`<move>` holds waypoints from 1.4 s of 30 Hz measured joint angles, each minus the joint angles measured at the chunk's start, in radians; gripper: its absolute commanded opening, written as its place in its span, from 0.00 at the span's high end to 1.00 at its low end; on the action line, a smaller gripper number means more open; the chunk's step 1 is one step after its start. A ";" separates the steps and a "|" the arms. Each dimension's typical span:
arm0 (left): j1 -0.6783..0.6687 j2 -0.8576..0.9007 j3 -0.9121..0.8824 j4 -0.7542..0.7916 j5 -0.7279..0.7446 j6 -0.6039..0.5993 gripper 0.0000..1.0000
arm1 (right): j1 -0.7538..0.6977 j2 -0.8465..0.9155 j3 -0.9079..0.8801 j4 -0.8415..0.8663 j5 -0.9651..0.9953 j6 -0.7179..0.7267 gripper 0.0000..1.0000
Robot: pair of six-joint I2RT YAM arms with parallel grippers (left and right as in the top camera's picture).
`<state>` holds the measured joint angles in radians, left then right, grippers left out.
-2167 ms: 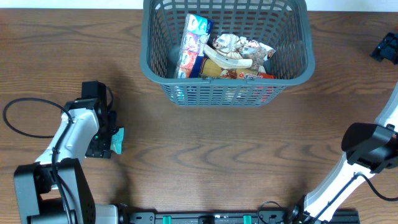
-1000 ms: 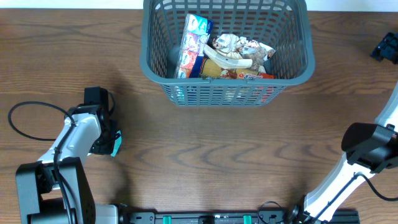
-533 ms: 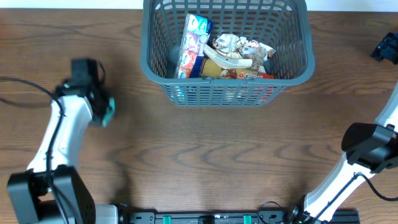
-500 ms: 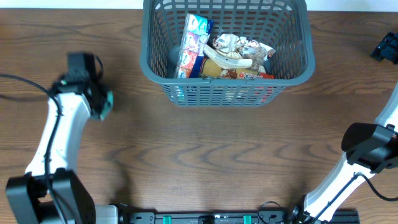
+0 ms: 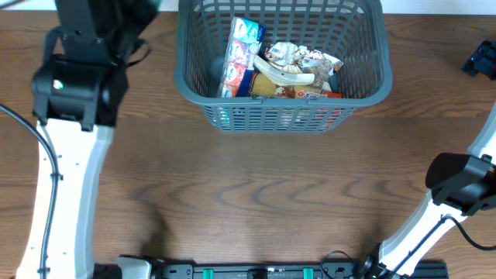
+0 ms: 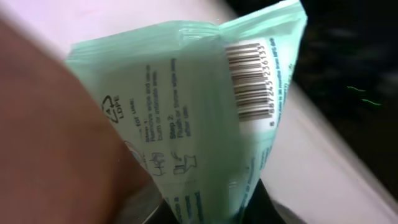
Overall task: Pack container
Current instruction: 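Lift the mint-green packet and carry it over the basket, then lower the packet into the basket and open the left gripper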
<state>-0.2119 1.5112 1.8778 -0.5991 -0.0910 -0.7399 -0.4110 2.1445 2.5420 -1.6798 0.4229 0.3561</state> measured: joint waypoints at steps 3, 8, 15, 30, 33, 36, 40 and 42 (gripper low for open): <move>-0.089 0.000 0.008 0.054 0.003 0.043 0.94 | 0.000 0.000 0.000 0.000 0.000 0.000 0.01; -0.217 0.068 0.008 0.089 0.005 0.082 0.94 | 0.000 0.000 0.000 0.000 0.000 0.000 0.01; -0.325 0.242 0.008 0.106 0.006 0.091 0.95 | 0.000 0.000 0.000 0.000 0.000 0.000 0.01; -0.359 0.375 0.008 -0.018 0.009 0.117 0.83 | 0.000 0.000 0.000 0.000 0.000 0.000 0.01; -0.358 0.406 0.008 -0.037 0.009 0.124 0.83 | 0.000 0.000 0.000 0.000 0.000 0.000 0.01; -0.359 0.430 0.008 -0.055 0.009 0.134 0.83 | 0.000 0.000 0.000 0.000 0.000 0.000 0.01; -0.358 0.439 0.007 -0.056 0.008 0.142 0.68 | 0.000 0.000 0.000 0.000 0.000 0.000 0.01; -0.357 0.439 0.007 -0.054 0.005 0.145 0.64 | 0.000 0.000 0.000 0.000 0.000 0.000 0.01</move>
<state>-0.5686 1.9507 1.8851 -0.6533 -0.0856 -0.5949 -0.4110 2.1445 2.5420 -1.6798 0.4229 0.3561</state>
